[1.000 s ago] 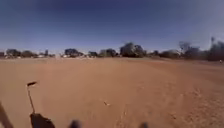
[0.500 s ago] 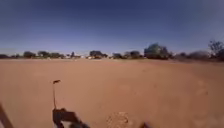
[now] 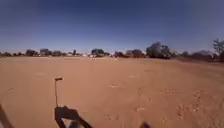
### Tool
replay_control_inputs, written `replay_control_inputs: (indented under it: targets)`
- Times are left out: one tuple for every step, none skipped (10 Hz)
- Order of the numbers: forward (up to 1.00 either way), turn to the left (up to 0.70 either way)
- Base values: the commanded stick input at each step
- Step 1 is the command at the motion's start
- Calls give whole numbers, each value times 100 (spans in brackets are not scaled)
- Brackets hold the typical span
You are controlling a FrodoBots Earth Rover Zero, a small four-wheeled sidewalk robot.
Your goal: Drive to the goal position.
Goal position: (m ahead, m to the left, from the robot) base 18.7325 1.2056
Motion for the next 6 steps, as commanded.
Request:
replay_control_inputs:
  targets:
    - [70, -11]
    - [70, -27]
    - [70, -27]
    - [70, -27]
    - [70, -20]
    - [70, 0]
